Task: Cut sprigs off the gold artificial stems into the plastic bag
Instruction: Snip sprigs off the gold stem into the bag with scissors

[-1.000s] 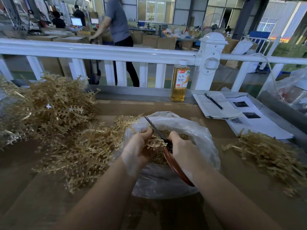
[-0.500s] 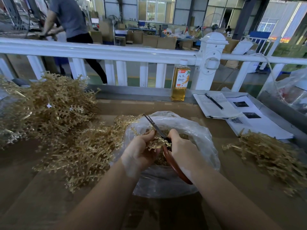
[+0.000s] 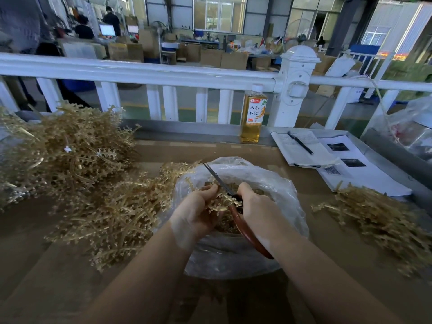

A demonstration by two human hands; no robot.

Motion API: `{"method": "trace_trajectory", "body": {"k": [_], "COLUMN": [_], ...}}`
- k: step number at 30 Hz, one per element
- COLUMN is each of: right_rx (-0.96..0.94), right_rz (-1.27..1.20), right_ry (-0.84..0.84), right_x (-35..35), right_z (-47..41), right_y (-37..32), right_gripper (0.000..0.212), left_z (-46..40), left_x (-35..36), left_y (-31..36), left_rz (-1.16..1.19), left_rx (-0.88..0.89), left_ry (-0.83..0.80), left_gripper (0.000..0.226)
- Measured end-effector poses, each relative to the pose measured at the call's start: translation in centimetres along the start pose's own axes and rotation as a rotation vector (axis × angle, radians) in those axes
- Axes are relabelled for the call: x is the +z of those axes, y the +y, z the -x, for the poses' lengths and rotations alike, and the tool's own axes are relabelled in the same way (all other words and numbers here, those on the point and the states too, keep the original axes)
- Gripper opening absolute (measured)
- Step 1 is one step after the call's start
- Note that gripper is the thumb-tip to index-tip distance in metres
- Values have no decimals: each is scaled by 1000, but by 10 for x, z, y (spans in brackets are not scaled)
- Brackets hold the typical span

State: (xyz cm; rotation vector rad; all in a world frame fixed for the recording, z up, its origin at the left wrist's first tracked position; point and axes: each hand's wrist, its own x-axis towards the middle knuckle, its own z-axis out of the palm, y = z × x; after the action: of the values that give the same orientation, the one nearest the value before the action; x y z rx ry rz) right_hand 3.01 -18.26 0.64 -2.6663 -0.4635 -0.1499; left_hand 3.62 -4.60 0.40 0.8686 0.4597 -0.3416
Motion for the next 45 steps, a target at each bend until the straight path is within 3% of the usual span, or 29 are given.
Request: {"method": "trace_trajectory", "body": {"k": [6,13,19,24,27,32,34,36,41,45], "right_rx": [44,246,331,351,393,406,374,337,281,242], "right_rz": [-87,-457,-722,-781,-877,-878,-886,-868,-795,-767], "right_ry": [-17,55,111,-49,64,265,291,316,357,375], "right_x": [-6,-10,-13,-20,-25,-32,-32,-29,-22,-18], "right_z": [0,-9,-12,-16,-15,-8,-5,-3,-3,-5], "right_y": [1,6,3,-2,-5,-7,-10,-12,-10,-9], "right_gripper": [10,19,23,45,40,35,33,30,27,26], "left_z": [-6,-5,-1,-3,-1,-2,-3,-2,1,1], "left_x": [-5,-11,-15,-11,-14,-21,-18,-13,-8,-12], "left_y": [3,15,14,8,11,11,8,6,5,6], "left_rz": [-95,-313,-392,-407,-313,-263,-193,-142,-76,-205], "left_rx": [73,284,307,302,236,293,296,275,308,492], "left_ry": [25,57,-44,-146,-232,-64,-55,-71,-92,-35], "left_gripper": [6,4,14,11,27,18,21,10,31,41]}}
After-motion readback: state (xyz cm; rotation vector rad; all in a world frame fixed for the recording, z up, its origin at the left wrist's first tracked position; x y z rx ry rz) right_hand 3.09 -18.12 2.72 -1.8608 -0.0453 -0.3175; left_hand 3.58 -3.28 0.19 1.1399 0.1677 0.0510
